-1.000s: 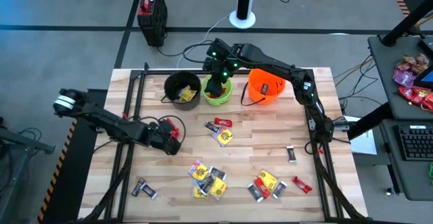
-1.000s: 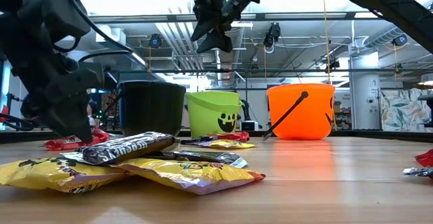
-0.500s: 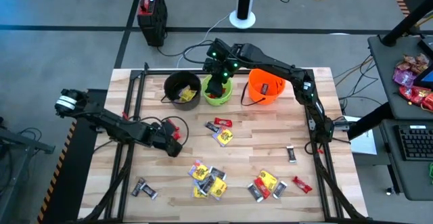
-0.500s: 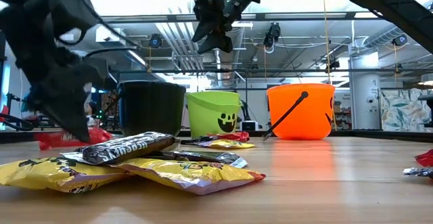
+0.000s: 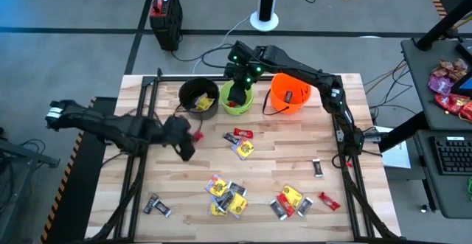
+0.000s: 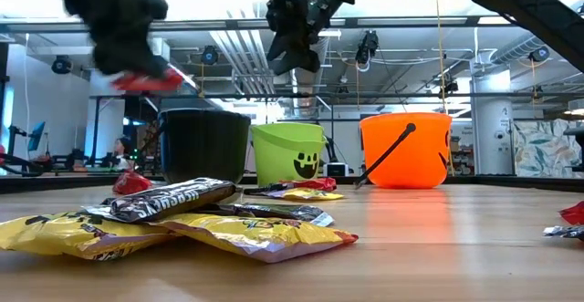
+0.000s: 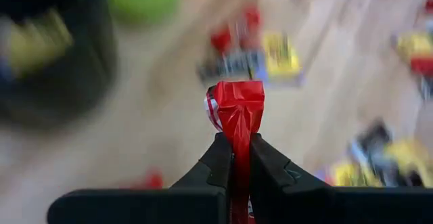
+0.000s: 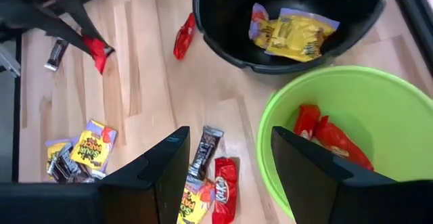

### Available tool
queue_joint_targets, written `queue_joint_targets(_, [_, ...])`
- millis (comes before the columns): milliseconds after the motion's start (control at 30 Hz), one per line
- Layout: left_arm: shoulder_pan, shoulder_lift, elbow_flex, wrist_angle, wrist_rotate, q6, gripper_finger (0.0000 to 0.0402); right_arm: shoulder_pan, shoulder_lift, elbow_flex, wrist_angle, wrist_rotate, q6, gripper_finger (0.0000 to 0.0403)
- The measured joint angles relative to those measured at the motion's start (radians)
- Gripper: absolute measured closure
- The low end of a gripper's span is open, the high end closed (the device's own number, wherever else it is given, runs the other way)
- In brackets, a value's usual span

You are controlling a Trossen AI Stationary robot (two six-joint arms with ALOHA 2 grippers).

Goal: Sort candy by brand, put in halloween buckets
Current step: Put the red chocolate bar into the green bucket

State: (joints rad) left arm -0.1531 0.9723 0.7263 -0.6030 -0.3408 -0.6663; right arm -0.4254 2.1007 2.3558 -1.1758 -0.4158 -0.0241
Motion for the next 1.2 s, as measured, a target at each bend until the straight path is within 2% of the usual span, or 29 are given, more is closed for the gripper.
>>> queue_joint_targets(67, [0.060, -0.004, 0.047, 0.030, -0.024, 0.106, 0.0395, -0.009, -0.016, 0.000, 0.001, 0.006, 0.010, 0.0202])
queue_joint_targets(200, [0.211, 0.024, 0.129, 0.149, -0.029, 0.378, 0.0396, -0.023, -0.060, 0.000, -0.001, 0.087, 0.032, 0.0202])
queue_joint_targets(300, [0.354, 0.085, 0.170, 0.277, 0.081, 0.534, 0.0396, -0.028, -0.098, 0.000, -0.003, 0.130, 0.034, 0.0202])
queue_joint_targets(400, [0.484, 0.182, 0.209, 0.415, 0.219, 0.585, 0.0396, -0.027, -0.140, 0.000, -0.004, 0.164, 0.050, 0.0202])
queue_joint_targets(533, [0.589, 0.337, 0.277, 0.518, 0.271, 0.631, 0.0397, -0.027, -0.190, -0.001, -0.008, 0.203, 0.067, 0.0202])
queue_joint_targets(667, [0.625, 0.475, 0.355, 0.513, 0.330, 0.674, 0.0397, -0.027, -0.224, -0.001, -0.001, 0.208, 0.069, 0.0202])
queue_joint_targets(767, [0.626, 0.547, 0.378, 0.496, 0.335, 0.670, 0.0391, -0.027, -0.233, -0.001, -0.004, 0.208, 0.069, 0.0202])
queue_joint_targets(1000, [0.634, 0.667, 0.483, 0.497, 0.355, 0.683, 0.0349, -0.027, -0.233, -0.003, -0.021, 0.208, 0.054, 0.0202])
queue_joint_targets(1200, [0.637, 0.752, 0.590, 0.378, 0.367, 0.700, 0.0332, -0.027, -0.233, -0.005, -0.025, 0.210, 0.042, 0.0202])
